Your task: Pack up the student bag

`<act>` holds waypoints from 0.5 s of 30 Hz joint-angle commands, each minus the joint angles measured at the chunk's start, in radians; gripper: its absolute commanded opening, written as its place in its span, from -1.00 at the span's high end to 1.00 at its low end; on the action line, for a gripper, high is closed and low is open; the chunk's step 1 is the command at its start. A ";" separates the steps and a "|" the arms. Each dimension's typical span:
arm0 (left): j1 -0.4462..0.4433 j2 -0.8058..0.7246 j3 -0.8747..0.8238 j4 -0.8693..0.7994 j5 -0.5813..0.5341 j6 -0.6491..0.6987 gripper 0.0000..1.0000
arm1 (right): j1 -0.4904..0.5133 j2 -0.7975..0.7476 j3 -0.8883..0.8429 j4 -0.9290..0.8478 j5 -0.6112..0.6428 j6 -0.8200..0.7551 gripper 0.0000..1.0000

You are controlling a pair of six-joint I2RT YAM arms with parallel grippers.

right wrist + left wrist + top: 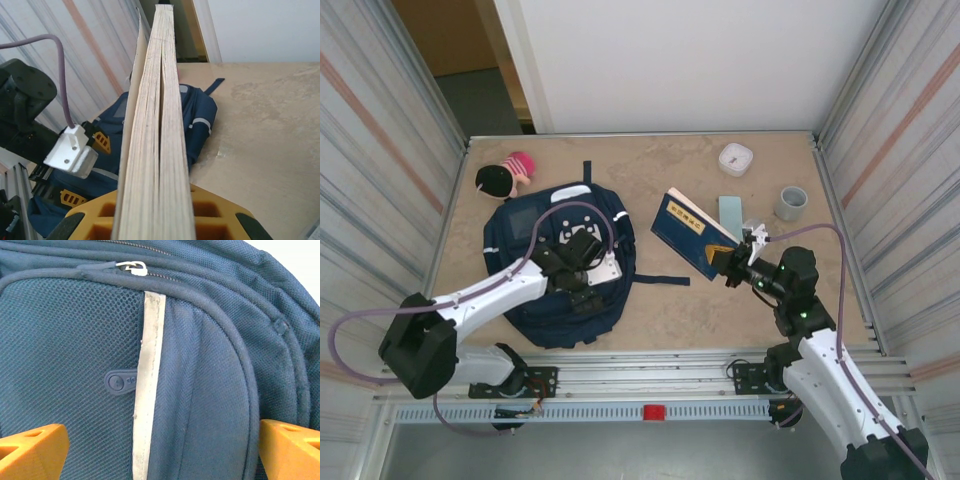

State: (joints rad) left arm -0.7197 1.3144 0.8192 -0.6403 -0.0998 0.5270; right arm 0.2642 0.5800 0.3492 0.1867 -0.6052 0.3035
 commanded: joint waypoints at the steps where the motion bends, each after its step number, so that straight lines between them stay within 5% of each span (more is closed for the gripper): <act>1: -0.001 0.020 0.032 -0.030 0.072 -0.005 -0.94 | 0.007 -0.033 0.001 0.006 -0.001 -0.026 1.00; 5: -0.001 0.046 0.011 0.016 -0.058 -0.020 -0.89 | 0.007 -0.049 -0.007 -0.007 0.011 -0.033 1.00; 15: -0.121 -0.068 0.026 0.095 0.032 -0.105 0.60 | -0.030 -0.062 -0.005 -0.050 0.054 0.017 1.00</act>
State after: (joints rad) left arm -0.8009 1.3075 0.8246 -0.6155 -0.1059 0.4763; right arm 0.2497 0.5323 0.3485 0.1162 -0.5735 0.3016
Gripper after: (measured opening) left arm 0.242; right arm 0.138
